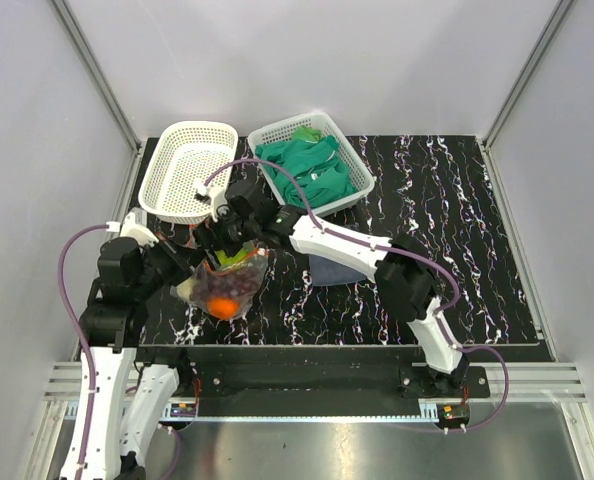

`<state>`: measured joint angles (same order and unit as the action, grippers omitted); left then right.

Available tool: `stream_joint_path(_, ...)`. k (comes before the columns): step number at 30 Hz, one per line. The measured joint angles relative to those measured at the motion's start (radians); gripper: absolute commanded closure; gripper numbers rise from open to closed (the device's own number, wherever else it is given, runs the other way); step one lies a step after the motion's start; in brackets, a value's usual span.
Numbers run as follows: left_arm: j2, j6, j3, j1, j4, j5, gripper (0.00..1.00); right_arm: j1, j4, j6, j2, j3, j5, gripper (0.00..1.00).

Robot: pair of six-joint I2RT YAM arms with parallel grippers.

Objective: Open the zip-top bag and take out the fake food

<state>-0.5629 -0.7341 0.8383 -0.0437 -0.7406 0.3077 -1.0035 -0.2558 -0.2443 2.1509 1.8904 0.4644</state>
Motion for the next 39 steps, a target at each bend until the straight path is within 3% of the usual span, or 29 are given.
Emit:
stream_joint_path(10, -0.03, 0.004, -0.039, 0.012, 0.033, -0.044, 1.0, 0.0, 0.119, -0.003, 0.075, 0.0, -0.04, 0.0)
stream_joint_path(14, -0.03, 0.005, -0.053, 0.014, 0.041, -0.074, 1.0, -0.003, 0.152, -0.003, 0.094, 0.003, -0.064, 0.05)
stream_joint_path(19, -0.019, 0.009, -0.071, 0.016, 0.051, -0.103, 1.0, -0.01, 0.186, -0.005, 0.109, 0.004, -0.09, 0.18)
stream_joint_path(21, -0.01, 0.01, -0.078, 0.016, 0.053, -0.107, 1.0, -0.013, 0.189, -0.005, 0.111, 0.005, -0.097, 0.29)
stream_joint_path(22, -0.005, 0.009, -0.08, 0.016, 0.052, -0.109, 1.0, -0.014, 0.19, -0.005, 0.112, 0.005, -0.101, 0.4)
stream_joint_path(29, 0.05, 0.001, -0.08, 0.002, 0.039, -0.112, 1.0, -0.032, 0.213, -0.008, 0.113, 0.005, -0.141, 0.77)
stream_joint_path(32, 0.071, -0.006, -0.08, 0.002, 0.024, -0.143, 1.0, -0.039, 0.229, -0.008, 0.097, -0.022, -0.152, 0.85)
stream_joint_path(39, 0.121, -0.024, -0.08, -0.001, -0.012, -0.224, 1.0, -0.04, 0.211, -0.023, -0.023, -0.149, -0.176, 0.86)
